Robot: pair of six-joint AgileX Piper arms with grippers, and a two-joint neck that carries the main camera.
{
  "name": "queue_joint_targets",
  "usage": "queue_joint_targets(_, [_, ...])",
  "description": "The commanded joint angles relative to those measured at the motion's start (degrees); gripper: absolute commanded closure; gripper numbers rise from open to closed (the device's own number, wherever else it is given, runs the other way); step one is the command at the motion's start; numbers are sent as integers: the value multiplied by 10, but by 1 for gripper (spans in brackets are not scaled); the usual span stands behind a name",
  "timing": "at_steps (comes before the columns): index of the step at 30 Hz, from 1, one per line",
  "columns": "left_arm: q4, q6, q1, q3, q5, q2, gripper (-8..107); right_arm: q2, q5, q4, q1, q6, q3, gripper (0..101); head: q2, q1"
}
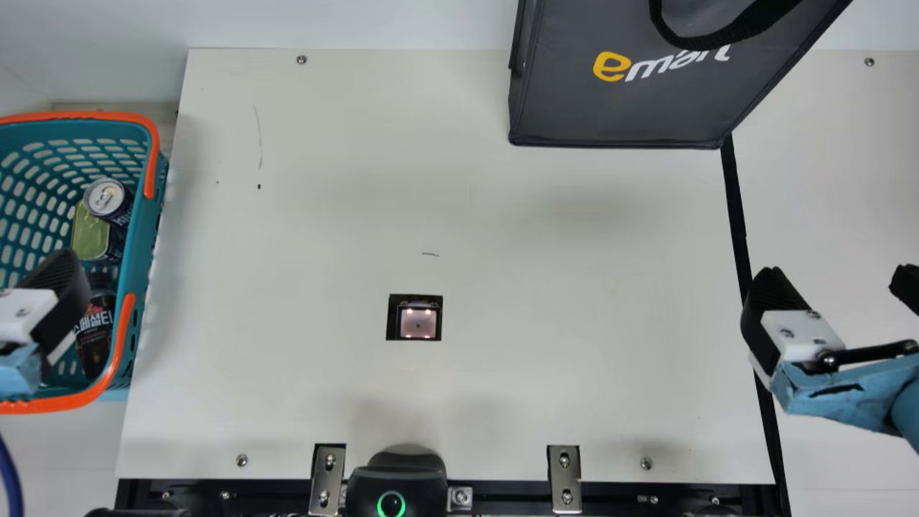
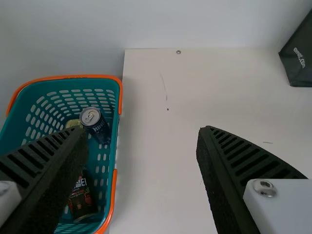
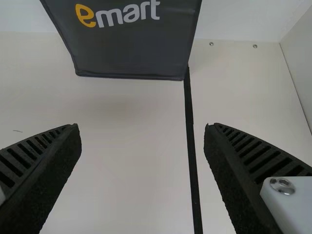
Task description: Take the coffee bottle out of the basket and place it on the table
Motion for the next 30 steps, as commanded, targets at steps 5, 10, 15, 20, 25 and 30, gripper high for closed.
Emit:
queue_joint_targets(5, [0,0,0,0,0,0,9,0,0,0,0,0,0,10,66,-15])
queue_joint_targets(10, [0,0,0,0,0,0,9,0,0,0,0,0,0,10,133,-15])
queue_joint_targets(15, [0,0,0,0,0,0,9,0,0,0,0,0,0,10,199,-15])
queue_joint_targets(20, [0,0,0,0,0,0,9,0,0,0,0,0,0,10,199,-15])
queue_joint_targets(25, [1,-1,-2,-1,0,1,9,0,0,0,0,0,0,10,199,-15])
queue_joint_targets(30, [4,0,-4,-10,-1,7,9,0,0,0,0,0,0,10,199,-15])
